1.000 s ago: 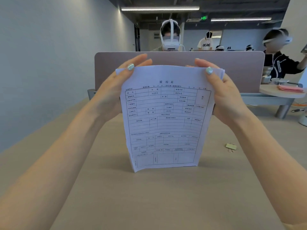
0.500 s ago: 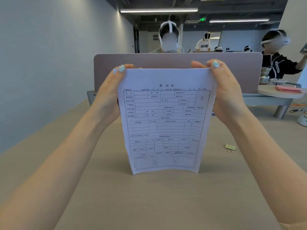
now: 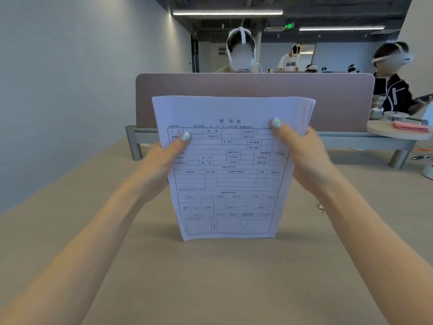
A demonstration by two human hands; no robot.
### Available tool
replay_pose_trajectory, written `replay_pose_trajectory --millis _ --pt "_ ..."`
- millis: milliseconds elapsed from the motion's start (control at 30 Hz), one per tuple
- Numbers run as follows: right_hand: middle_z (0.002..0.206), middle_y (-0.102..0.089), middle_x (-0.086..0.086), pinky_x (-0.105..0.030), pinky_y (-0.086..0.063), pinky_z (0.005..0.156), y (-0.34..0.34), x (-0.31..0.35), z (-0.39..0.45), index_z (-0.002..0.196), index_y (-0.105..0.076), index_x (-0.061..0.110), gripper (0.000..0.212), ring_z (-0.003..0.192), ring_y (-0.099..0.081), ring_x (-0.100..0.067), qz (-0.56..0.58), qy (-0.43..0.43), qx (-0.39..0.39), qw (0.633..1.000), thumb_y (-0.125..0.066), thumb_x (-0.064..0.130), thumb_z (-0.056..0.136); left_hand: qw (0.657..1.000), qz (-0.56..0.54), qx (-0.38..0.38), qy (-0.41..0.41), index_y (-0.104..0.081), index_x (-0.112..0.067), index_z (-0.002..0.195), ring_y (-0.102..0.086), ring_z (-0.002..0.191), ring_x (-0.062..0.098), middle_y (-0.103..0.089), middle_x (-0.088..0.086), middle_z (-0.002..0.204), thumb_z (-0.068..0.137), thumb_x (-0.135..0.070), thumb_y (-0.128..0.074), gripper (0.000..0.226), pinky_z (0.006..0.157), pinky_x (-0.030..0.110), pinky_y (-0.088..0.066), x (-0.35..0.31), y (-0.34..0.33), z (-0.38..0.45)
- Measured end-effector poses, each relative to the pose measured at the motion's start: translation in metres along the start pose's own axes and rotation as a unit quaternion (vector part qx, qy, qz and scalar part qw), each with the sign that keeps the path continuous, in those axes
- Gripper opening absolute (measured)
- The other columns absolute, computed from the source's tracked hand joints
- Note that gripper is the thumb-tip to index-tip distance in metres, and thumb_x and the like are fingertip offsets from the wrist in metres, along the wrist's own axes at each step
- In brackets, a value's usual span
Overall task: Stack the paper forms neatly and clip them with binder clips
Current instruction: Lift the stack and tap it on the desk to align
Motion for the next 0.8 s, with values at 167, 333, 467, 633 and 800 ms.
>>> replay_pose_trajectory --millis 167,333,467,633,800 --pt "0.088 -0.075 0.012 -0.034 -0.056 0.078 0.000 -0.010 -0.006 0.092 -0.067 0.026 0.012 0.090 -0.071 -0.012 -0.008 -0.011 -0.017 1.000 -0.062 0.030 0.081 0.999 -0.003 -0.043 0.000 -0.065 -0.030 0.095 -0.071 0.088 0.006 -0.075 -0.017 0.086 0.068 -0.044 -0.057 0.031 0.075 0.029 -0.057 0.013 -0.004 -0.011" --pt "0.091 -0.075 0.011 -0.030 -0.057 0.076 -0.001 -0.005 -0.004 0.094 -0.066 0.024 0.013 0.092 -0.070 -0.013 0.015 0.000 -0.006 1.000 -0.060 0.027 0.084 0.999 -0.013 -0.040 -0.014 -0.066 -0.030 0.091 -0.071 0.088 0.007 -0.076 -0.016 0.086 0.068 -0.043 -0.058 0.028 0.076 0.029 -0.059 0.008 0.001 -0.009" --pt "0.092 -0.075 0.013 -0.026 -0.054 0.076 -0.001 -0.036 -0.014 0.095 -0.067 0.026 0.013 0.091 -0.070 -0.008 -0.014 -0.045 -0.019 0.999 -0.062 0.028 0.083 0.998 0.027 -0.033 0.044 -0.065 -0.031 0.094 -0.071 0.088 0.008 -0.076 -0.016 0.086 0.075 -0.038 -0.058 0.022 0.070 0.025 -0.059 0.041 0.001 -0.024" --pt "0.089 -0.075 0.013 -0.023 -0.056 0.072 -0.005 -0.023 -0.007 0.094 -0.067 0.025 0.012 0.091 -0.070 -0.009 0.012 -0.032 -0.003 0.999 -0.061 0.027 0.084 0.999 -0.004 -0.044 0.014 -0.065 -0.029 0.091 -0.072 0.082 0.006 -0.076 -0.016 0.082 0.076 -0.032 -0.059 0.017 0.065 0.023 -0.058 0.027 0.009 -0.015" --pt "0.099 -0.073 0.013 -0.016 -0.053 0.068 -0.001 -0.059 -0.023 0.098 -0.066 0.025 0.026 0.085 -0.069 0.001 -0.016 -0.104 -0.017 0.994 -0.067 0.035 0.075 0.997 0.016 -0.050 0.052 -0.066 -0.029 0.096 -0.070 0.093 0.011 -0.076 -0.014 0.088 0.068 -0.038 -0.061 0.030 0.074 0.025 -0.058 0.059 0.008 -0.025"
Point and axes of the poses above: each hand's wrist, its own z-axis towards the middle knuckle, its own y-axis out of the back of the hand, x = y × z, the point moved 3 cm from there along z, towards the middle knuckle
